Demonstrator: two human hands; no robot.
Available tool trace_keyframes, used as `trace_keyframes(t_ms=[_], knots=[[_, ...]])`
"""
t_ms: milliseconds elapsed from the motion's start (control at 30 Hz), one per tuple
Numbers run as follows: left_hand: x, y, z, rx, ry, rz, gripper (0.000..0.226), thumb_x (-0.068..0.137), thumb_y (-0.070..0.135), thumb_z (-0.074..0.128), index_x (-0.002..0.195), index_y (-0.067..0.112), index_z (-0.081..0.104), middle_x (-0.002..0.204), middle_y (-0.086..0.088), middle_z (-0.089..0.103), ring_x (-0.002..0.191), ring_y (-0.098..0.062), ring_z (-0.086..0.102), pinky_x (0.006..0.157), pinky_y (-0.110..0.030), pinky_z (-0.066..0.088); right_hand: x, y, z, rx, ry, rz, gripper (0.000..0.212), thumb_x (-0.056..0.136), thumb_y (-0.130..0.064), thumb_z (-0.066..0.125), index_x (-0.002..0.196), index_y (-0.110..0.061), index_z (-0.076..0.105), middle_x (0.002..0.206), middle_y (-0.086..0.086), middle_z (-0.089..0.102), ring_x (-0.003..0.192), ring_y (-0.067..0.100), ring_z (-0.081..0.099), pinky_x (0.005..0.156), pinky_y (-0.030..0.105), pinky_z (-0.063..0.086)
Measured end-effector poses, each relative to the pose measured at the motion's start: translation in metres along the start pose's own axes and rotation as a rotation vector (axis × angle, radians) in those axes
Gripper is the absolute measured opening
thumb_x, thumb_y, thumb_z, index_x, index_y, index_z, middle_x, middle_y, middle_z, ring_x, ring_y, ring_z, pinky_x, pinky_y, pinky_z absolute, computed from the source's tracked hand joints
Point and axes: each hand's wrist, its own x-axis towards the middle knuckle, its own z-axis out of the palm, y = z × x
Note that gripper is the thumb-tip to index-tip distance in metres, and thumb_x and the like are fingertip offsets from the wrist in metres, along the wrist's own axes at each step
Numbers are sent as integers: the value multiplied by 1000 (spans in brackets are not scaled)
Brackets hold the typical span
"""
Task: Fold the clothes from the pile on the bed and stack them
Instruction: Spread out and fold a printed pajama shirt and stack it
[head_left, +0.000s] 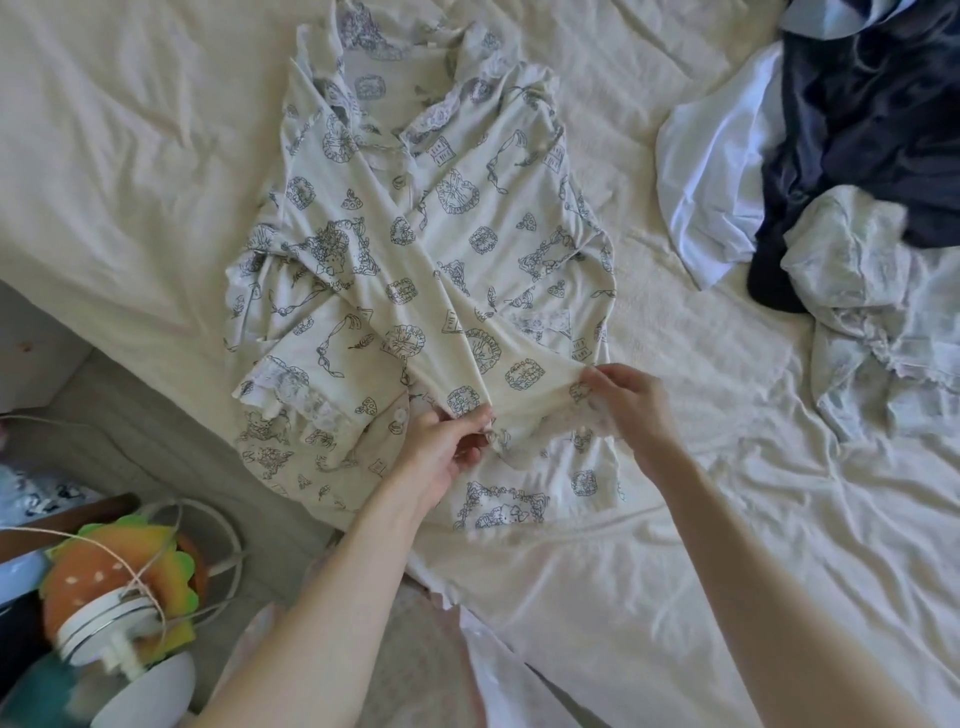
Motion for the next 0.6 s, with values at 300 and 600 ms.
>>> trace_keyframes(t_ms=[300, 600], knots=[[2, -4, 10, -289, -84, 109, 13, 86, 11, 58, 80, -1, 59, 78, -14, 67, 70, -24, 66, 70, -36, 54, 8, -7, 7, -84, -1, 52, 29, 94, -41, 50, 89, -13, 56, 82, 2, 60, 82, 23, 60, 78, 46, 51], [-4, -14, 9, -131, -27, 29, 6, 84, -5, 59, 82, 0, 62, 68, -6, 71, 59, -15, 67, 56, -26, 57, 10, -6, -9, -125, -11, 27, 16, 88, -13, 60, 80, -4, 69, 82, 13, 60, 76, 19, 53, 70, 33, 42]])
